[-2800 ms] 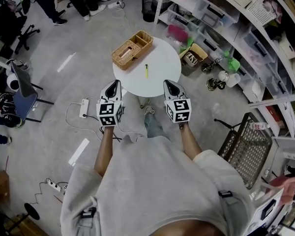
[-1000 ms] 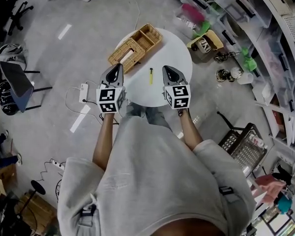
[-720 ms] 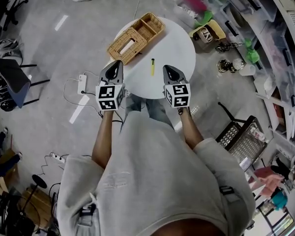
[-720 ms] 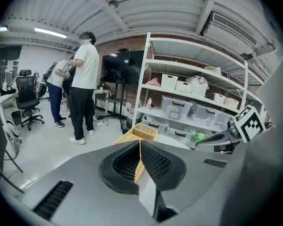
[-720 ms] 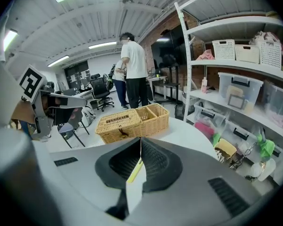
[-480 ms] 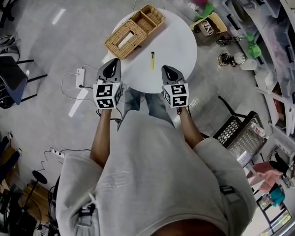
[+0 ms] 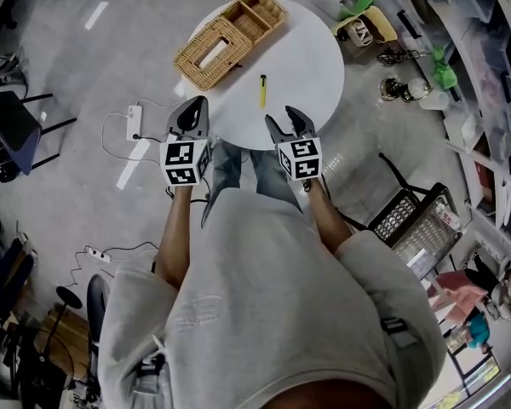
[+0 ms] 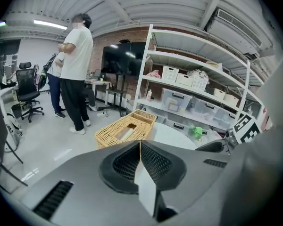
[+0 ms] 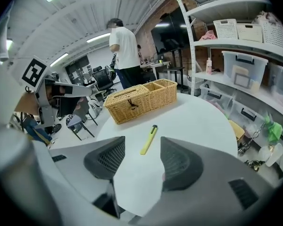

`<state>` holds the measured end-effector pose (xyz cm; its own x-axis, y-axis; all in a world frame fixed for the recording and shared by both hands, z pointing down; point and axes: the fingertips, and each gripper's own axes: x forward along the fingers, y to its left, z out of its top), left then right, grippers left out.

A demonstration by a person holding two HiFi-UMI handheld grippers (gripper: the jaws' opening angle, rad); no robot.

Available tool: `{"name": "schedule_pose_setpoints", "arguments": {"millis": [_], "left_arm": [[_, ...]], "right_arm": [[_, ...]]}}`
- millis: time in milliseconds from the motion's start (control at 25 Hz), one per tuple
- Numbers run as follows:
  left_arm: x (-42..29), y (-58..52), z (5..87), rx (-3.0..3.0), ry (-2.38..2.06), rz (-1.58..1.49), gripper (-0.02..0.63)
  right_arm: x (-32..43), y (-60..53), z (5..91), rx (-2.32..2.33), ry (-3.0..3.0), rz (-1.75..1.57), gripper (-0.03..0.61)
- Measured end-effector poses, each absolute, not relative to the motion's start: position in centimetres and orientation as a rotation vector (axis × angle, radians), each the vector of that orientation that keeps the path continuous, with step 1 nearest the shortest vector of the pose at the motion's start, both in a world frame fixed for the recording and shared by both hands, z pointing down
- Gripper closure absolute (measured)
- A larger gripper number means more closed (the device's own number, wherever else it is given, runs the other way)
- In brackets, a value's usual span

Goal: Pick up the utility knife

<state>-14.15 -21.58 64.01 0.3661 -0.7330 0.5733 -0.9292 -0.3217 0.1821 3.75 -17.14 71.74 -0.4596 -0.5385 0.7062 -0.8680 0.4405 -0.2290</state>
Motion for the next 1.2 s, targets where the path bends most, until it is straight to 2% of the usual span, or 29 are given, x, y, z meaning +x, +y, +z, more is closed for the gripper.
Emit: {"name": "schedule_pose_setpoints", "arguments": {"millis": [1000,1200], "left_arm": [[-15.1,-20.9,64.6,2.094,-1.458,0.526,0.591],[-15.7,-20.5,64.9,2.088,-1.456,0.539,0.591]], "right_arm": [[1.1,-23.3,80.2,1.132,-1.932,0.841,0.376],[1.2,-23.8,80.7,1.173,-1.861,0.803,0.440]]}}
